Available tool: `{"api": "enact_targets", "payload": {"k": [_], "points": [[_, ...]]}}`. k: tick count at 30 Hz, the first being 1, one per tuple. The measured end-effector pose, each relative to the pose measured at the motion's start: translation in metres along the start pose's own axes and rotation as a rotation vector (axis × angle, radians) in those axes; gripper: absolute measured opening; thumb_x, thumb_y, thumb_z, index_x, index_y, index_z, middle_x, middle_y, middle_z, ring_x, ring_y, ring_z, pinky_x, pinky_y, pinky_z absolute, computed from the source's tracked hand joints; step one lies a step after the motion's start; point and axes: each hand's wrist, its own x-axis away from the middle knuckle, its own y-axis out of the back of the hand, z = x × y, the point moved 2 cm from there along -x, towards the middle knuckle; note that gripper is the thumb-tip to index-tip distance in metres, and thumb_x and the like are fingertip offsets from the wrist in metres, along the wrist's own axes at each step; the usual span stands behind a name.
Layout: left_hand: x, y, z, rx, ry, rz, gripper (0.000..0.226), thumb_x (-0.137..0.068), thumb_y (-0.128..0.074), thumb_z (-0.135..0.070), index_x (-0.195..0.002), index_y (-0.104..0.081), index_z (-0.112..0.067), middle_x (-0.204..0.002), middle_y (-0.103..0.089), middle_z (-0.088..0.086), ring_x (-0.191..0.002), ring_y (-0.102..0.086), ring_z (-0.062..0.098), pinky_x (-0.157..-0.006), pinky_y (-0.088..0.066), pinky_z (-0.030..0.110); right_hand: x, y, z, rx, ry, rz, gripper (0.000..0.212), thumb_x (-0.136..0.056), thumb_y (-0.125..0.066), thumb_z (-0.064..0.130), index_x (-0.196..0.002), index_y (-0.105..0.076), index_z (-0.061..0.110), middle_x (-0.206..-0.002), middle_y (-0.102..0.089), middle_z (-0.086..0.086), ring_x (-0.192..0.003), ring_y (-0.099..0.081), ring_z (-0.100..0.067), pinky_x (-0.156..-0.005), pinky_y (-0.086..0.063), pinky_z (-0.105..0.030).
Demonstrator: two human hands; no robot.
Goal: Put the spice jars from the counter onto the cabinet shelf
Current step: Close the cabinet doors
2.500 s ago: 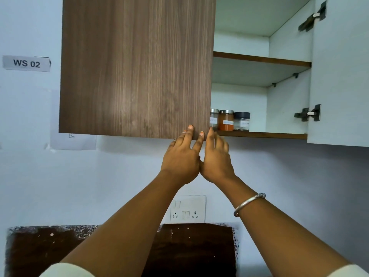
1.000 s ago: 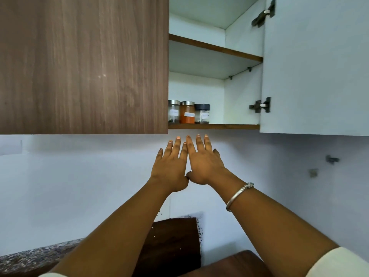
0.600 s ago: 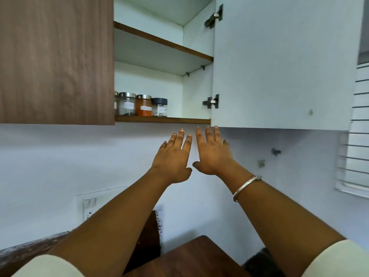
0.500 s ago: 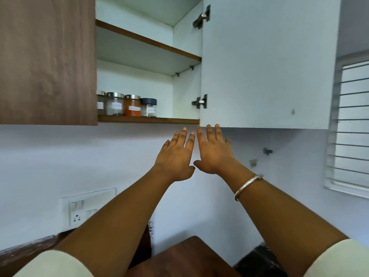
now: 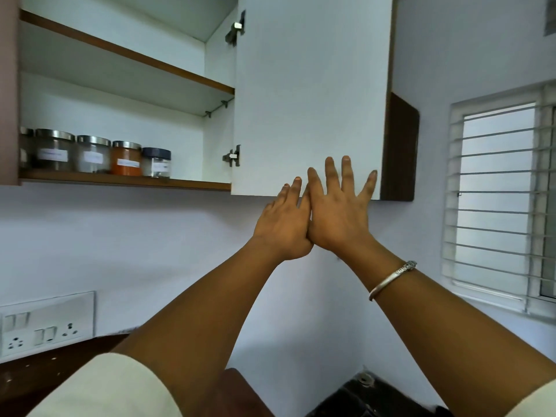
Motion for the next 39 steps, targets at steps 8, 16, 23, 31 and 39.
{"api": "enact_targets", "payload": {"k": [8, 16, 23, 31, 39], "points": [[-0.03, -0.011, -0.057, -0.043, -0.062, -0.026, 0.1, -0.079, -0.064, -0.028, -0.148, 0.008, -0.018, -0.157, 0.006, 0.01, -0.145, -0.001, 0.029, -0.117, -0.016, 0.045, 0.005, -0.014, -0.06, -0.536, -0.237, -0.161, 0.074, -0.092, -0.052, 0.039, -0.149, -0.005, 0.028, -0.158, 0.008, -0.011, -0.143, -0.01, -0.036, -0.102, -0.039, -0.037], [-0.033, -0.003, -0.074, -0.096, -0.112, -0.146, 0.108, -0.075, -0.07, -0.028, -0.147, 0.011, -0.028, -0.157, 0.001, 0.012, -0.143, -0.013, 0.033, -0.11, -0.026, 0.046, 0.004, -0.013, -0.069, -0.812, -0.343, -0.303, 0.045, -0.096, -0.018, 0.059, -0.138, -0.028, 0.047, -0.125, -0.045, 0.024, -0.098, -0.05, 0.011, -0.068, -0.036, -0.005], [-0.013, 0.025, -0.053, -0.245, -0.185, -0.304, 0.092, -0.077, -0.069, -0.037, -0.148, -0.013, -0.024, -0.155, -0.009, 0.021, -0.133, -0.034, 0.039, -0.101, -0.039, 0.046, 0.016, 0.01, -0.035, -1.025, -0.155, -0.441, 0.073, -0.088, -0.061, 0.017, -0.147, -0.02, 0.008, -0.131, -0.048, -0.01, -0.107, -0.04, -0.001, -0.082, -0.033, -0.003], [0.035, 0.084, -0.006, -0.375, -0.257, -0.377, 0.066, -0.072, -0.073, -0.03, -0.13, -0.049, -0.007, -0.146, -0.028, 0.031, -0.095, -0.062, 0.039, -0.075, -0.052, 0.04, 0.013, 0.049, 0.04, -1.068, -0.068, -0.585, 0.062, -0.083, -0.065, 0.013, -0.137, -0.039, -0.002, -0.104, -0.055, -0.016, -0.09, -0.056, -0.02, -0.069, -0.054, -0.027], [0.084, 0.133, 0.065, -0.382, -0.133, -0.322, 0.036, -0.077, -0.068, -0.013, -0.107, -0.052, 0.0, -0.136, -0.038, 0.037, -0.069, -0.063, 0.042, -0.055, -0.05, 0.038, 0.002, 0.081, 0.131, -1.111, 0.067, -0.617, 0.054, -0.081, -0.063, 0.012, -0.131, -0.048, -0.002, -0.09, -0.055, -0.017, -0.079, -0.053, -0.027, -0.059, -0.051, -0.04]]}}
